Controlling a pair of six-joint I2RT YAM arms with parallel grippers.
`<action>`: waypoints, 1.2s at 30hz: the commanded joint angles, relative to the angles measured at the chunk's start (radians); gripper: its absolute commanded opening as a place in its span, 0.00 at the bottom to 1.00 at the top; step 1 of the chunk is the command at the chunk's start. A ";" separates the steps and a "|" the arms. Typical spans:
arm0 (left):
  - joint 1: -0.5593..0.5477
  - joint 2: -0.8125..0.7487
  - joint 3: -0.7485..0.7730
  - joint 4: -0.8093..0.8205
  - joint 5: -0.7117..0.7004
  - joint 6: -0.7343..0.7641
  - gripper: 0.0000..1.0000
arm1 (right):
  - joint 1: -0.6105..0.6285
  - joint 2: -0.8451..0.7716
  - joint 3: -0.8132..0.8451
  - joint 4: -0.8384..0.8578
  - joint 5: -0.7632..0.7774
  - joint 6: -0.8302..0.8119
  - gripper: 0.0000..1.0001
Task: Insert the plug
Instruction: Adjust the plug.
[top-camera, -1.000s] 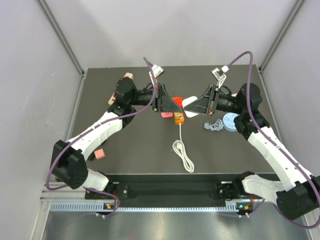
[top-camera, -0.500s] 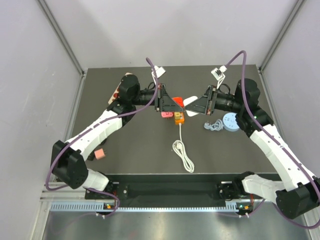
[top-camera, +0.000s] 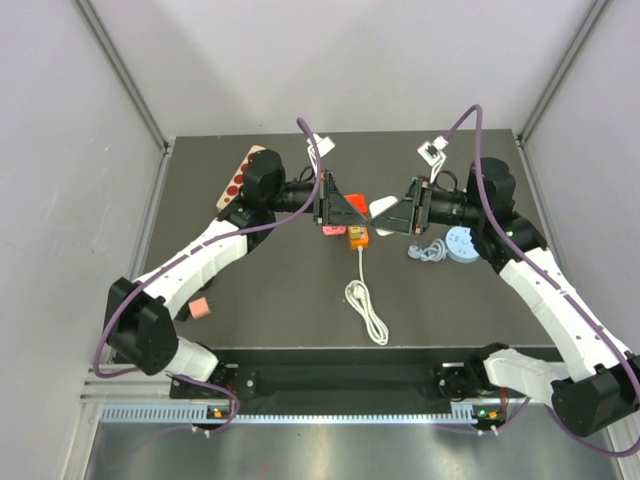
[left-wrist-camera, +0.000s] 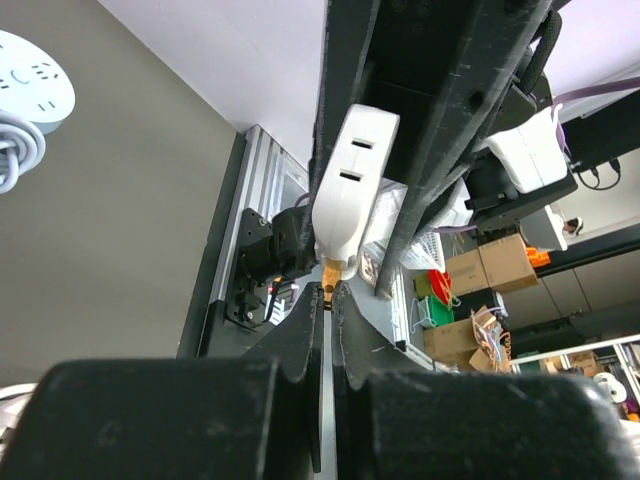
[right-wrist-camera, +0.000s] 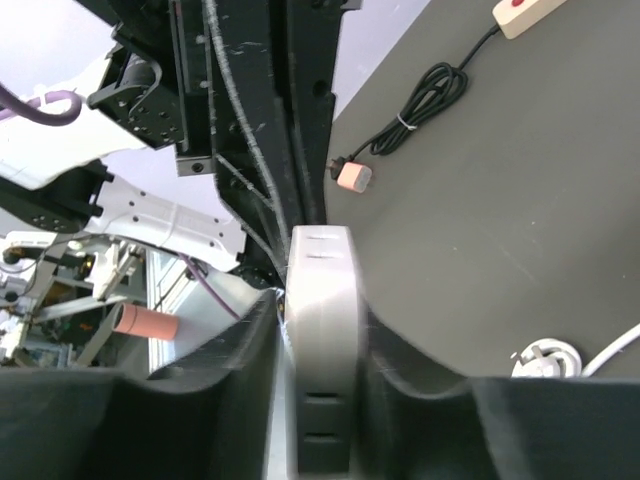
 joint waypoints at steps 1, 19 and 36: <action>-0.001 0.000 0.029 0.061 -0.002 0.031 0.00 | 0.010 -0.011 0.037 0.010 -0.034 -0.025 0.27; -0.001 0.003 0.006 0.100 0.054 0.020 0.00 | -0.020 -0.037 0.004 0.047 -0.017 -0.010 0.42; -0.001 0.017 -0.005 0.141 0.099 -0.026 0.00 | -0.040 -0.039 0.008 -0.001 -0.018 -0.065 0.33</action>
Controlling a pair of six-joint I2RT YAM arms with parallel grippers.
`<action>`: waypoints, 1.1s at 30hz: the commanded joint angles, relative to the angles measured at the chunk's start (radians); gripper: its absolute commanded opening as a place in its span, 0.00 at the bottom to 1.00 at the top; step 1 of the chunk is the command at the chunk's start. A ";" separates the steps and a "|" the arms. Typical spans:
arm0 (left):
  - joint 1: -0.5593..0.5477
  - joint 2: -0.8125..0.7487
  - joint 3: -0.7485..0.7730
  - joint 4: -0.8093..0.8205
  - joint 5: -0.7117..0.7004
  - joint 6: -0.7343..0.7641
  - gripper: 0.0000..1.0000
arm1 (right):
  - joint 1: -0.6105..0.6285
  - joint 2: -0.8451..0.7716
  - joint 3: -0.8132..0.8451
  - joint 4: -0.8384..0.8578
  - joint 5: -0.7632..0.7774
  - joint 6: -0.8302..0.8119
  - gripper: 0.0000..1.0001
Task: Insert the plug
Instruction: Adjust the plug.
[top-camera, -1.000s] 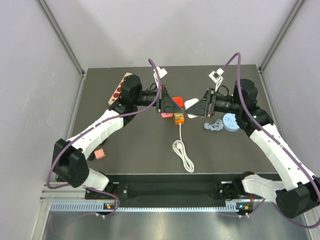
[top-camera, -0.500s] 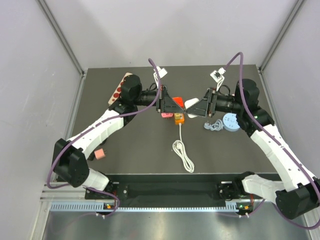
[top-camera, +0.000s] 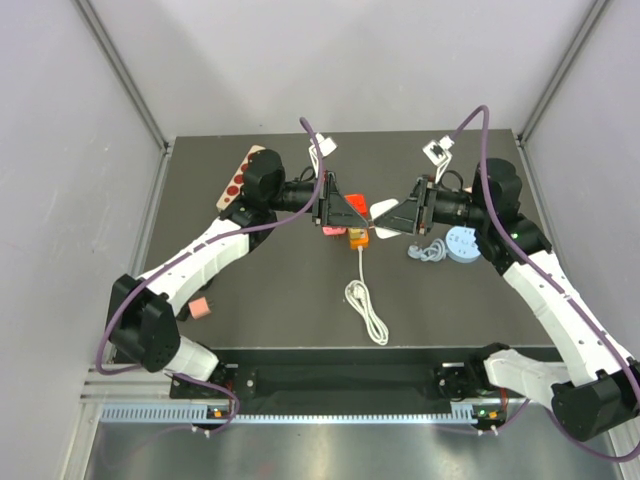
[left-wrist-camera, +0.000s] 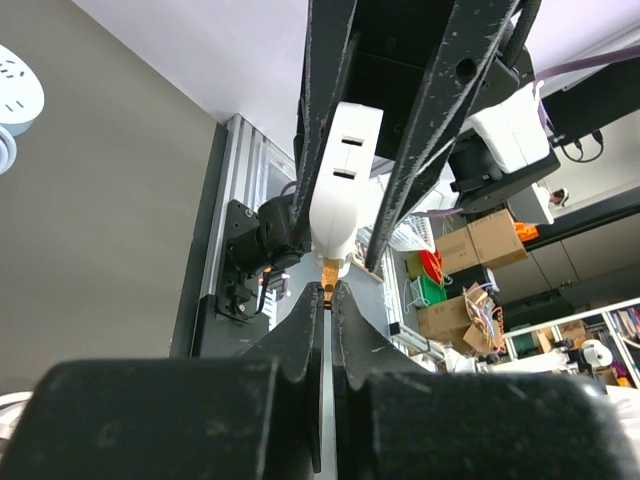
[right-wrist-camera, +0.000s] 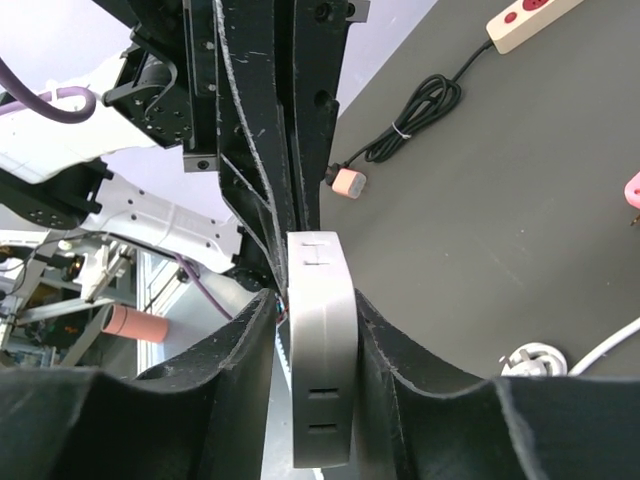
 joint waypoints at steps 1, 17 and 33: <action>-0.001 -0.001 -0.001 0.070 0.027 -0.003 0.00 | -0.010 -0.019 0.010 -0.002 -0.011 -0.039 0.33; 0.005 0.002 0.000 0.009 0.026 0.053 0.17 | -0.013 -0.033 0.004 0.001 0.035 -0.037 0.00; 0.089 -0.018 0.040 -0.614 -0.541 0.425 0.74 | -0.216 0.165 0.244 -0.856 1.005 -0.372 0.00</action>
